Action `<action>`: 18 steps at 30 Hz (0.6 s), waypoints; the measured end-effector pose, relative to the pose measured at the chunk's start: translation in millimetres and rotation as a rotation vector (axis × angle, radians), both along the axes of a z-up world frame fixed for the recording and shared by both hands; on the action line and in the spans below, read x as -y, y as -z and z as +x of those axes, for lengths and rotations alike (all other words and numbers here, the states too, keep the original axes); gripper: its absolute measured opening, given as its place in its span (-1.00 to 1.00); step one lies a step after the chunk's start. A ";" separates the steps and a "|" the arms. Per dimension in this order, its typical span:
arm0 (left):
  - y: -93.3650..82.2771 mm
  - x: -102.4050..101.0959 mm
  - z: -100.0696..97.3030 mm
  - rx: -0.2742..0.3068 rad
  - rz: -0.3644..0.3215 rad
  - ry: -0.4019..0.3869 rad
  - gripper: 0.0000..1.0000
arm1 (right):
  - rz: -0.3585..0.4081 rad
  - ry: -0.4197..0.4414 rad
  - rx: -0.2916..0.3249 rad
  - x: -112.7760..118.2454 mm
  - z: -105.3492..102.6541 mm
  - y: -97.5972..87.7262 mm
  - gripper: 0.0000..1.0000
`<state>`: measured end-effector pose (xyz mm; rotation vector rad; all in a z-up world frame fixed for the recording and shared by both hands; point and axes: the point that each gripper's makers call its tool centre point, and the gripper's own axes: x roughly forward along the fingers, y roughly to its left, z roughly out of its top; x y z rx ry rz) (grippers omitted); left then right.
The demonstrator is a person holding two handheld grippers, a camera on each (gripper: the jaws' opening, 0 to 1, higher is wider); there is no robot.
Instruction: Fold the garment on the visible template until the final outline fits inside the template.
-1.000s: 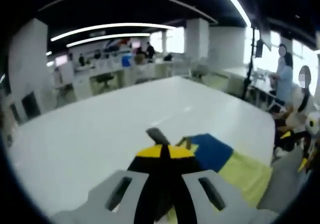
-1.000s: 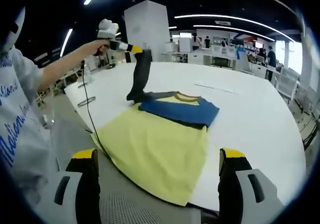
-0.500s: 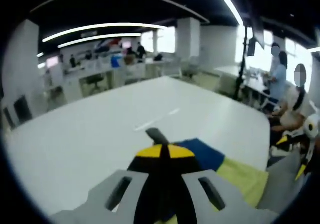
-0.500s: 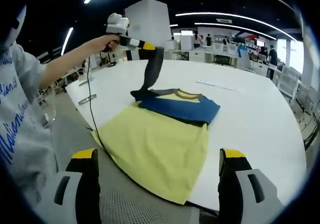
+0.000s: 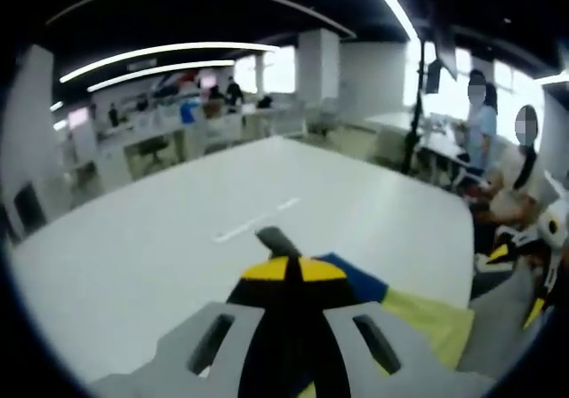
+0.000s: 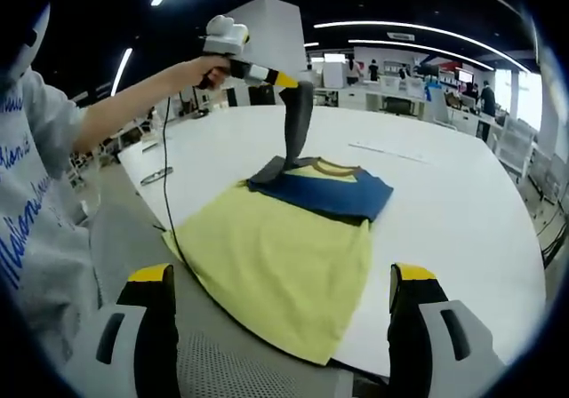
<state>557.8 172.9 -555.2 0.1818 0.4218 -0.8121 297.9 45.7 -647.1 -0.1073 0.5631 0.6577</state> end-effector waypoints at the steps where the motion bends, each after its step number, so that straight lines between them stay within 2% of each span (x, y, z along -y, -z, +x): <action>1: 2.7 3.2 0.1 -0.003 0.004 0.010 -1.00 | 0.001 0.001 -0.001 0.5 -0.3 0.4 0.99; 14: 45.5 29.2 3.4 -0.072 0.040 0.048 -1.00 | 0.005 -0.001 -0.026 1.4 -2.0 5.4 0.99; 18: 57.6 38.5 -1.1 -0.097 0.054 0.070 -1.00 | 0.013 0.004 -0.031 2.2 -1.2 5.6 0.99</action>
